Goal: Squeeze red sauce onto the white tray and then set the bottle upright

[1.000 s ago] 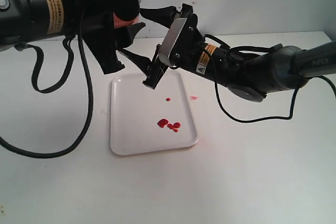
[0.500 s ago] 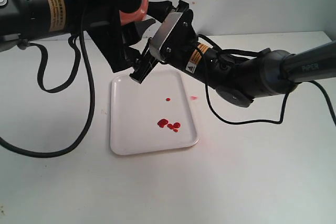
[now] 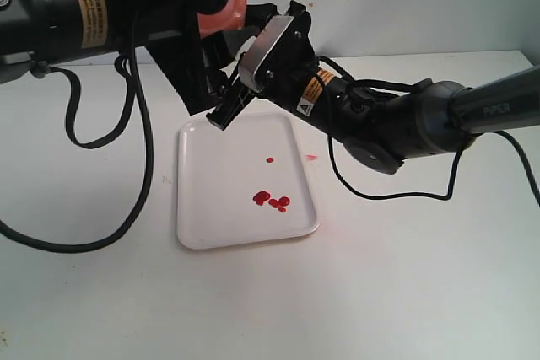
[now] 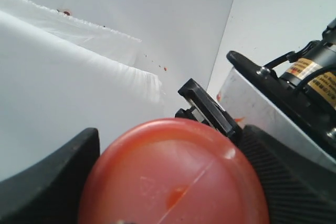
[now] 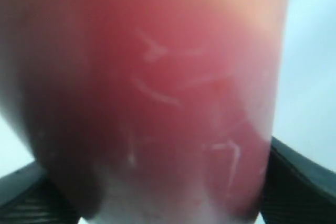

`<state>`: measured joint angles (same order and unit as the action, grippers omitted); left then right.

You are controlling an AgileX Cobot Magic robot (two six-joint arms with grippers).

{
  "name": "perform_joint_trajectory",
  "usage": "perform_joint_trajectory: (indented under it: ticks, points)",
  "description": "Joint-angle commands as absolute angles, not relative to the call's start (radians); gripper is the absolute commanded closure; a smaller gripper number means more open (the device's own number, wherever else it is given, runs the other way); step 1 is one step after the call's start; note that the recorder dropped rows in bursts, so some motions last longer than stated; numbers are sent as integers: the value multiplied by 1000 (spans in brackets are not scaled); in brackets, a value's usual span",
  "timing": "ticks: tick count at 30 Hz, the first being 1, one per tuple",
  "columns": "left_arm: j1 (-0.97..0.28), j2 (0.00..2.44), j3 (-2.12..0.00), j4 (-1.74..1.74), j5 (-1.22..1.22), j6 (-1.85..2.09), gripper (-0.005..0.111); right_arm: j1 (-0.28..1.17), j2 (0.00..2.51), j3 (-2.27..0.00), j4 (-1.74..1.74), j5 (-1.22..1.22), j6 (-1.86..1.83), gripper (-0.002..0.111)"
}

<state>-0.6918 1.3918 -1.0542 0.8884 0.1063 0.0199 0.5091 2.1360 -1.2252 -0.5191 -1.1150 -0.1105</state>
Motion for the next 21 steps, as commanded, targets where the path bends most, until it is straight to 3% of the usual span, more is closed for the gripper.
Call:
perform_joint_trajectory:
  ticks: [1, 5, 21]
  points:
    - [-697, 1368, -1064, 887, 45, 24, 107, 511, 2133, -1224, -479, -1081, -126, 77]
    - [-697, 1346, -1064, 887, 89, 22, 107, 511, 2133, -1224, -433, -1079, -169, 108]
    - [-697, 1168, -1064, 595, 461, 34, 106, 511, 2133, -1224, -586, -971, -209, 108]
